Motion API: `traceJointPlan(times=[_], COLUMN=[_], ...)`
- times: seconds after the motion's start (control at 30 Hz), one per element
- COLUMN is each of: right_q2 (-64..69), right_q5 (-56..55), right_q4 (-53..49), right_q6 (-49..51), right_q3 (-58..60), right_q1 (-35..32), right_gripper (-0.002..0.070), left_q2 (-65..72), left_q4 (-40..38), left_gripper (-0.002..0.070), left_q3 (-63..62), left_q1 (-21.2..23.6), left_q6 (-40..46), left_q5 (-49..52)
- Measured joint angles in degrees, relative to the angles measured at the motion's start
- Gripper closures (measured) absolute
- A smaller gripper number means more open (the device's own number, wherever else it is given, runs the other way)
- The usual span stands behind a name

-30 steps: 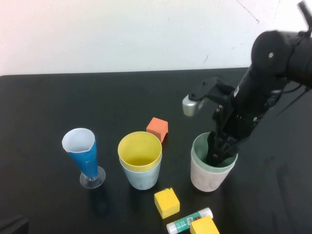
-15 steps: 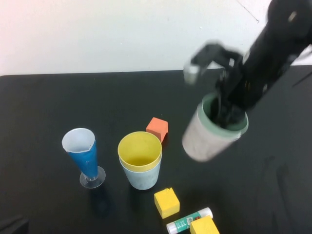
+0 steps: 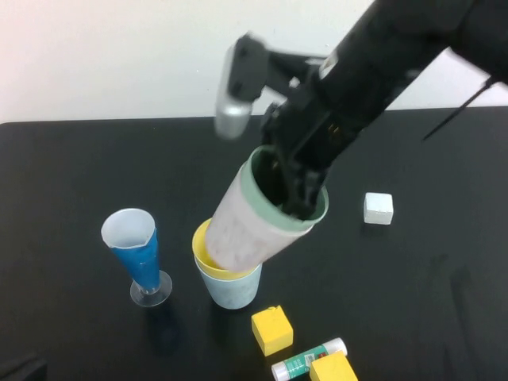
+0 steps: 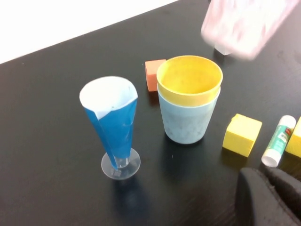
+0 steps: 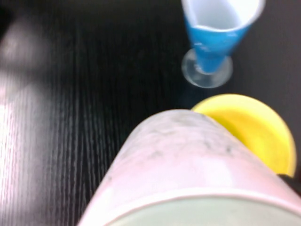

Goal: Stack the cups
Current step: Place the pink cup on the yellow cup

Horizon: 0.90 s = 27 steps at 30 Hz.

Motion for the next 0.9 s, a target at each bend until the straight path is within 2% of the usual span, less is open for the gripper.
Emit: traceJointPlan(times=[0.43, 0.9], right_q2=[3.04, 3.31], right_q5=[-8.99, -9.51], right_q4=[0.0, -3.33], right_q6=[-2.0, -2.08], right_q3=[0.0, 0.0], right_q1=[1.27, 1.27], right_gripper=[0.0592, 0.057], left_q2=[0.0, 0.0], left_q4=[0.0, 0.0], left_gripper=[0.0673, 0.0675], left_q3=[0.0, 0.0], left_q1=[0.0, 0.0], left_q6=[0.0, -0.11], left_q5=[5.73, 5.76])
